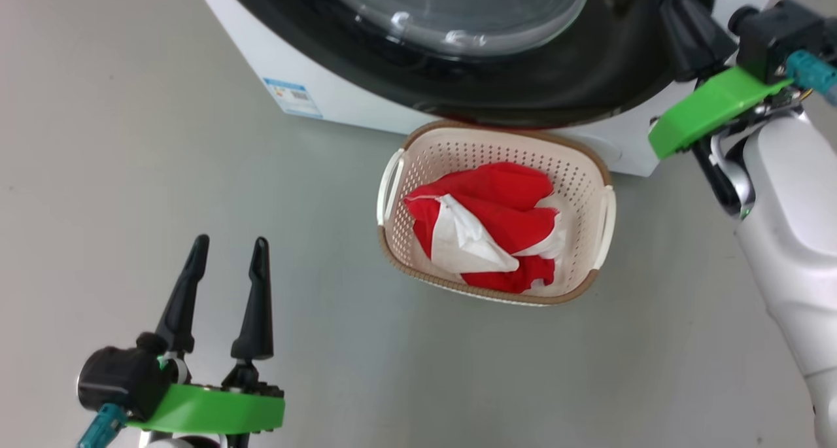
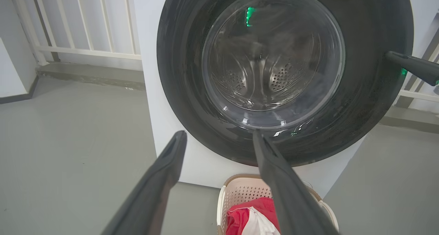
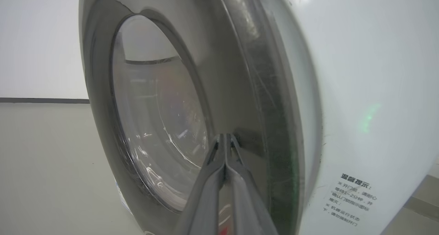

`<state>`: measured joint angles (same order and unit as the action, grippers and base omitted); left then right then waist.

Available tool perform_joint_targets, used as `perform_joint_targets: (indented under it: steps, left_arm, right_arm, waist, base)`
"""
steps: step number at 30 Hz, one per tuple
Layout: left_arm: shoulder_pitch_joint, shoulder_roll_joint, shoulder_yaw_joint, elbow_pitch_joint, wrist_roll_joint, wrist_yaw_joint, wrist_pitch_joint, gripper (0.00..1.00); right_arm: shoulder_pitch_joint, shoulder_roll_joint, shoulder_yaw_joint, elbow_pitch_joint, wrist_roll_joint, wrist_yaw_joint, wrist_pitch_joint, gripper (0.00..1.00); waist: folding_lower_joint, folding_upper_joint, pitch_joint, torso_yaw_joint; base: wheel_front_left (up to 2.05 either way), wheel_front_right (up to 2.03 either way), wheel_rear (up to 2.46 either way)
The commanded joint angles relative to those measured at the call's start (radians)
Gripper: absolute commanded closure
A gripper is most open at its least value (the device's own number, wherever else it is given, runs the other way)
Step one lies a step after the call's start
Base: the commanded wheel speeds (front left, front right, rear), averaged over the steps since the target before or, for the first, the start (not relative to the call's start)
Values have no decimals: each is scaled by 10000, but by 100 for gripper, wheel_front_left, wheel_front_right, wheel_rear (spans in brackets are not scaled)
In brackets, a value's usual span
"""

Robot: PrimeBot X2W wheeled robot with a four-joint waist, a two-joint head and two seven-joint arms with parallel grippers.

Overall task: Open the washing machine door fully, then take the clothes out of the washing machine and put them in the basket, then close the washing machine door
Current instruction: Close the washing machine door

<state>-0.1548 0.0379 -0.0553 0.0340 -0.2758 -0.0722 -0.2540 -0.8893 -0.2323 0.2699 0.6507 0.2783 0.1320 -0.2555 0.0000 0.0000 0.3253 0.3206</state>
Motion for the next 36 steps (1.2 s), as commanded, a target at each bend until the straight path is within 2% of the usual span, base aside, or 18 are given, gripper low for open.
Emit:
perform_joint_targets:
  steps: [1,17,25,26,27,28,29,36]
  left_arm:
    - [-313,125,289,-250,-109,-49,-78,0]
    - [-585,124,116,-144,-30,170,-78,0]
    - [-476,124,196,77,-126,159,-78,0]
    - [-472,124,235,95,-136,196,-78,0]
    - [-466,124,264,120,-134,226,-78,0]
    - [-461,124,291,141,-134,248,-78,0]
    - [-462,124,321,149,-121,255,-78,0]
    - [-388,124,562,300,30,73,-78,0]
  right_arm:
    - [-367,187,-106,-27,-178,-13,-63,100]
    - [-1525,580,-1911,968,-757,-13,-63,100]
    - [-1091,953,-1583,837,-842,-13,-63,100]
    - [-971,993,-1510,735,-829,-13,-63,97]
    - [-828,1027,-1432,601,-825,-13,-63,69]
    - [-664,1067,-1351,449,-818,-13,-63,22]
    - [-476,1105,-1250,297,-810,-13,-63,0]
    - [1009,1216,-965,-898,-691,-13,-63,0]
  waist:
    - [0,0,248,176]
    - [0,0,517,355]
    - [0,0,307,65]
    - [0,0,273,-3]
    - [0,0,232,-77]
    - [0,0,195,-169]
    - [0,0,148,-268]
    - [0,0,-295,-1068]
  base:
    - [0,0,0]
    - [0,0,0]
    - [0,0,0]
    - [0,0,0]
    - [0,0,0]
    - [0,0,0]
    - [0,0,0]
    - [0,0,0]
